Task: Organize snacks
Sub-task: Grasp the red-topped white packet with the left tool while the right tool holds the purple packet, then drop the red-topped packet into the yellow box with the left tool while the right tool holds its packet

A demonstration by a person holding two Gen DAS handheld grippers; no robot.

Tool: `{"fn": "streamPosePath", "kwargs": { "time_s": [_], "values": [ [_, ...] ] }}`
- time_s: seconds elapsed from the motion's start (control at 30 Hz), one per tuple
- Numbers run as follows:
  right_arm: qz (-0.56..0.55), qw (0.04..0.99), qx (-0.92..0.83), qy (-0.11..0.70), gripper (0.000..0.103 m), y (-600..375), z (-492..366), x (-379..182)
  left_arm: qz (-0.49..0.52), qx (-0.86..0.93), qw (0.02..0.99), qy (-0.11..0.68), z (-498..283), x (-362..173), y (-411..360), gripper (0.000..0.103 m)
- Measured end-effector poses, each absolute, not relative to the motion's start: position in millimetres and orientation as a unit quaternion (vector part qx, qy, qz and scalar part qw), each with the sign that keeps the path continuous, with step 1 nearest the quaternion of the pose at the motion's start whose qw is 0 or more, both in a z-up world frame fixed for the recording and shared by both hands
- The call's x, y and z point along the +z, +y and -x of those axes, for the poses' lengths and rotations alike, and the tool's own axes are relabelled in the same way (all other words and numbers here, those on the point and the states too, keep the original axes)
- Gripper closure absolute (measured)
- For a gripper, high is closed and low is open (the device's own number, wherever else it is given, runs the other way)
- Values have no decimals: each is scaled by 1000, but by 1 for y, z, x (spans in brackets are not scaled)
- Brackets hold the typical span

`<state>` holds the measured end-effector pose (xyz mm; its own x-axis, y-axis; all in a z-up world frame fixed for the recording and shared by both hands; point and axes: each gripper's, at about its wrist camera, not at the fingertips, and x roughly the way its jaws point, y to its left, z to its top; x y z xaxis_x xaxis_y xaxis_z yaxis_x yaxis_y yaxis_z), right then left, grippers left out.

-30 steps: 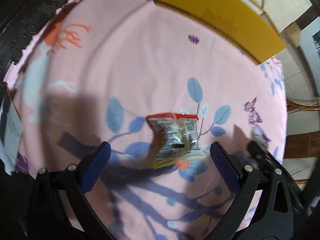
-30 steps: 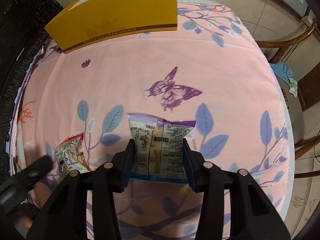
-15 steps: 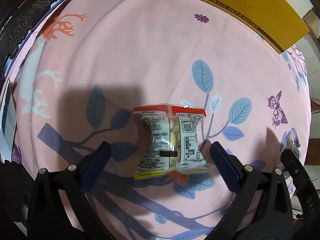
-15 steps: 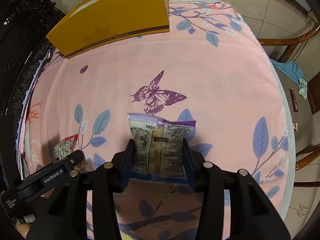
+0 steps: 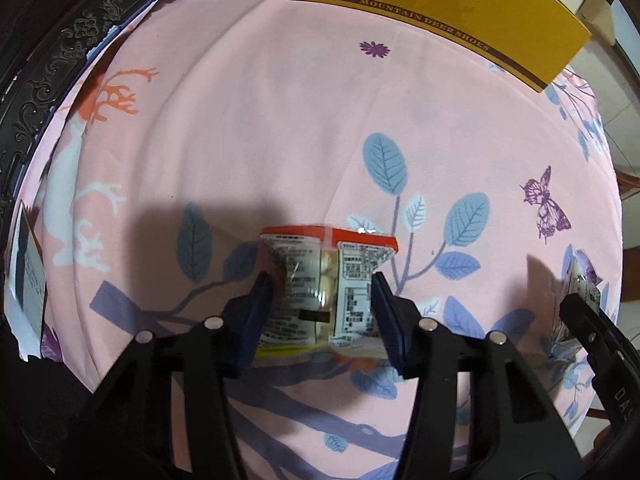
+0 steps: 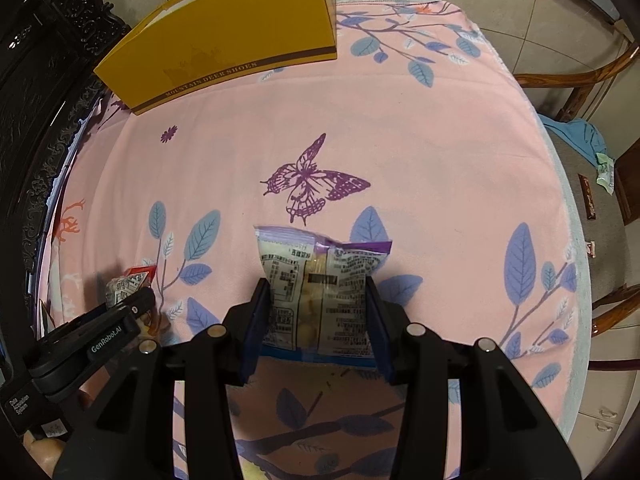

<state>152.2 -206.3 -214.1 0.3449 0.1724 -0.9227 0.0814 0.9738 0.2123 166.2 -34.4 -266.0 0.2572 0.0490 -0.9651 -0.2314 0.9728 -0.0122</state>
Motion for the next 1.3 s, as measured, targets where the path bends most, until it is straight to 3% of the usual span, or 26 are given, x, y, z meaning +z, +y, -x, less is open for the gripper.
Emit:
{"fn": "streamPosePath", "kwargs": {
  "time_s": [0.23, 0.6, 0.93, 1.3],
  "values": [
    [-111, 818, 23, 564, 57, -199, -146, -207, 110, 52, 794, 596, -158, -250, -16, 53],
    [-92, 840, 49, 532, 57, -175, -155, -172, 105, 7, 846, 522, -160, -165, 14, 53],
    [-120, 866, 83, 478, 57, -165, -203, -106, 118, -31, 885, 449, -222, -90, 10, 53],
    [-90, 909, 86, 398, 57, -181, -321, -34, 90, -42, 916, 390, -334, -35, 3, 53]
  ]
}}
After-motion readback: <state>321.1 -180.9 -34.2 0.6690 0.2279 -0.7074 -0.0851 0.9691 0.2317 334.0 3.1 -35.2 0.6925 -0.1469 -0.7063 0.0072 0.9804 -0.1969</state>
